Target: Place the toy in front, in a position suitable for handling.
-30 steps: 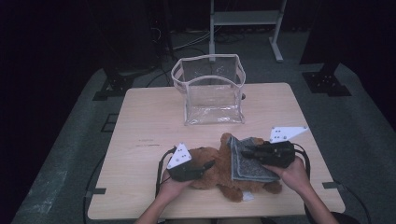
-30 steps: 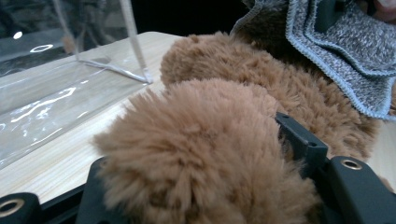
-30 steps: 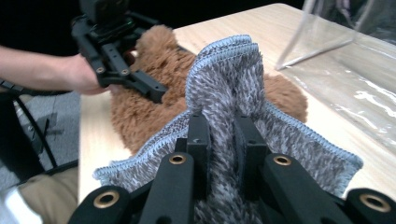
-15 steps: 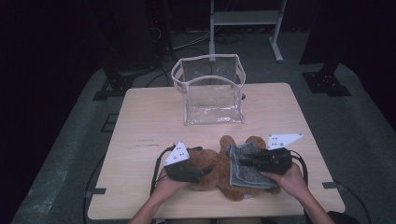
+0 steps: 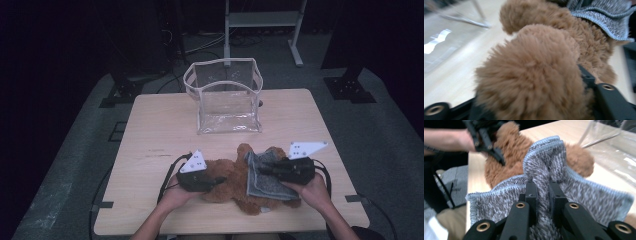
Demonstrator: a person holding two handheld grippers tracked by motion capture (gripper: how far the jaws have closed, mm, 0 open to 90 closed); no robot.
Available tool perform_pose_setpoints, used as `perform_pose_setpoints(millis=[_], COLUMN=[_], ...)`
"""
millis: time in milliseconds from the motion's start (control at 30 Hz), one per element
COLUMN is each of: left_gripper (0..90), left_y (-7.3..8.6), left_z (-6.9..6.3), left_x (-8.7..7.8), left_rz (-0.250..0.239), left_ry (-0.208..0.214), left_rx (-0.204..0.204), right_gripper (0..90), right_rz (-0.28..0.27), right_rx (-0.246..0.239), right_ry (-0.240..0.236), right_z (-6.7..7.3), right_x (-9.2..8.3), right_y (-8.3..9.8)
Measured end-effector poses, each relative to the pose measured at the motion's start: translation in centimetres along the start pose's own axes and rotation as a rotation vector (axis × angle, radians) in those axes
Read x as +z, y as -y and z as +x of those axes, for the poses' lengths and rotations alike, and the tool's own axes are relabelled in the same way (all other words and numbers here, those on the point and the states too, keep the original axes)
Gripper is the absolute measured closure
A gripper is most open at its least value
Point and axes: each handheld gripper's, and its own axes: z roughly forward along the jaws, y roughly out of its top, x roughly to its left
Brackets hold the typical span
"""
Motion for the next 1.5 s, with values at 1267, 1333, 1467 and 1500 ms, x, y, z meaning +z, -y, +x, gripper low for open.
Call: perform_pose_setpoints(millis=[1267,1333,1467,1500], left_gripper=[40.6,40.8,40.9,40.8], left_y=[2.3,2.3,2.3,2.3], left_z=[-0.2,-0.1,-0.2,-0.1], left_x=[-2.2,-2.2,-2.2,-2.2], left_rz=[-0.076,-0.081,-0.084,-0.085], left_ry=[-0.045,-0.043,-0.041,-0.039], left_rx=[0.123,0.12,0.121,0.12], right_gripper=[80.0,79.9,79.8,79.8], right_rz=[0.008,-0.004,-0.025,-0.025], right_rx=[-0.044,-0.025,0.0,0.012], right_ry=[0.055,0.073,0.139,0.158], right_z=[1.2,0.3,-1.6,-2.1], right_x=[-0.6,-1.1,-2.4,-2.7], right_y=[-1.3,-1.1,-1.0,-1.1])
